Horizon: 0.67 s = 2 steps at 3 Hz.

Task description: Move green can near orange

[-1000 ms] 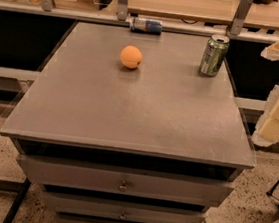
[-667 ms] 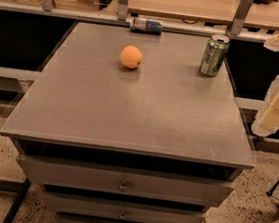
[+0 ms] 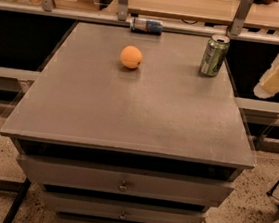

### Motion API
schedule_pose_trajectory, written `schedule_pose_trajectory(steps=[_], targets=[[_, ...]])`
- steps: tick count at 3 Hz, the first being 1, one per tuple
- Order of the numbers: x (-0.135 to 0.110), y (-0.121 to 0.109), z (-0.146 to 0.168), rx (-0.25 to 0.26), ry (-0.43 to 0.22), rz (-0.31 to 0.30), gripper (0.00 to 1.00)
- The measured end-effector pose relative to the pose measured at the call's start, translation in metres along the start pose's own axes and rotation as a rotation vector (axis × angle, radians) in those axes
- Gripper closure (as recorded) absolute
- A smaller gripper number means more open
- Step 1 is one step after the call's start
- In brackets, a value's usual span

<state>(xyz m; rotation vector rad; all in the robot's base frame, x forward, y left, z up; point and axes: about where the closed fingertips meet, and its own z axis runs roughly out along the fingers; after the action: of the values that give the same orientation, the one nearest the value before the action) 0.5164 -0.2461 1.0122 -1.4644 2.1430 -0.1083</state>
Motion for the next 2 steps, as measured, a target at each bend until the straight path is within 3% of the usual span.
schedule_pose_trajectory(steps=[1,2], targets=[[0.002,-0.038,0.018,0.060,-0.100,0.067,0.00],[0.005,-0.061,0.034,0.126,-0.195,0.133,0.00]])
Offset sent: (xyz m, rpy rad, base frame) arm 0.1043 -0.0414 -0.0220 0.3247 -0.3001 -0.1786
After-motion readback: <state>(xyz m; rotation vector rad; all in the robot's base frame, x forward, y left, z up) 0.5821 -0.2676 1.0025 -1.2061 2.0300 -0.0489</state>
